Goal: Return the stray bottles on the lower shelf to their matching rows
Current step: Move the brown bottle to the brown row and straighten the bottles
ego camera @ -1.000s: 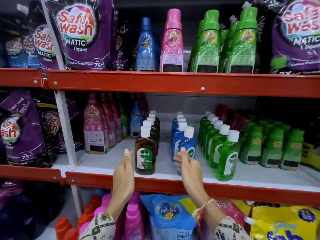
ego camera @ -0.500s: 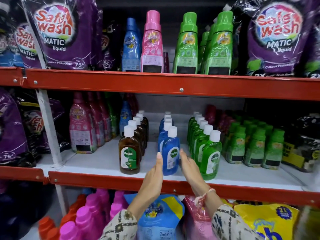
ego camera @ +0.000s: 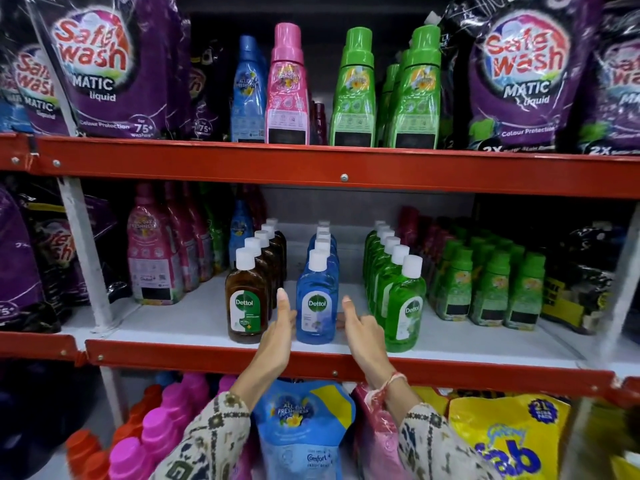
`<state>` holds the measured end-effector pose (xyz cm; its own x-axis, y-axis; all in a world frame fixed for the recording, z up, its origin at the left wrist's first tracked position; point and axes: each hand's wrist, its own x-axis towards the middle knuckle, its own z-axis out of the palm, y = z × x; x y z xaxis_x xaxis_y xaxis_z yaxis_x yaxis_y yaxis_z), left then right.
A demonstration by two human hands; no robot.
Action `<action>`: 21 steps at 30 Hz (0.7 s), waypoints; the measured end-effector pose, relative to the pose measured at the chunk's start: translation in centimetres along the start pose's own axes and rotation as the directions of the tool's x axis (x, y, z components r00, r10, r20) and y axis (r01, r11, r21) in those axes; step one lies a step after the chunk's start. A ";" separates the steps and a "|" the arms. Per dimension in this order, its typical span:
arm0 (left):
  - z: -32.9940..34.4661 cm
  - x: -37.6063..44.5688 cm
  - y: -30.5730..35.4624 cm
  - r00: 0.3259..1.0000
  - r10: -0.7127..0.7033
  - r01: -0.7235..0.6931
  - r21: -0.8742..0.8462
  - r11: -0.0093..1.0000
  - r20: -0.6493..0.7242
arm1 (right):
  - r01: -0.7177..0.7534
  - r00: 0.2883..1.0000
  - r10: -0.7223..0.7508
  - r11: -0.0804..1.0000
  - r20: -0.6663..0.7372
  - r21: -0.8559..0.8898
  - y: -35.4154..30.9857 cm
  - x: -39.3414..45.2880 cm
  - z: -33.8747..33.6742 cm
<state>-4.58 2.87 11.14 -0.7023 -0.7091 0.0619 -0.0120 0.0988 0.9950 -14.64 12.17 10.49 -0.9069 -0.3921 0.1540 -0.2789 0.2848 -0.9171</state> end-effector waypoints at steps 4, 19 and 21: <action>0.0 -0.2 0.4 1.000 0.012 -0.012 0.021 1.000 0.017 | 0.032 0.999 -0.032 0.999 -0.010 0.005 0.3 -0.2 0.0; 7.6 -1.7 -1.5 0.966 0.249 -0.250 0.000 0.968 0.074 | 0.163 0.861 -0.085 0.980 -0.502 0.115 4.9 0.2 -7.8; 9.4 -1.7 -0.9 0.965 0.192 -0.205 0.055 0.977 0.181 | 0.049 0.920 0.006 0.990 -0.392 0.130 5.1 1.1 -8.8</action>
<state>-10.08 10.55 9.41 -0.8086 -0.5387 0.2365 0.0931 0.2799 0.9555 -19.87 20.86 9.24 -0.9597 -0.0163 0.2806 -0.2798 0.1495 -0.9484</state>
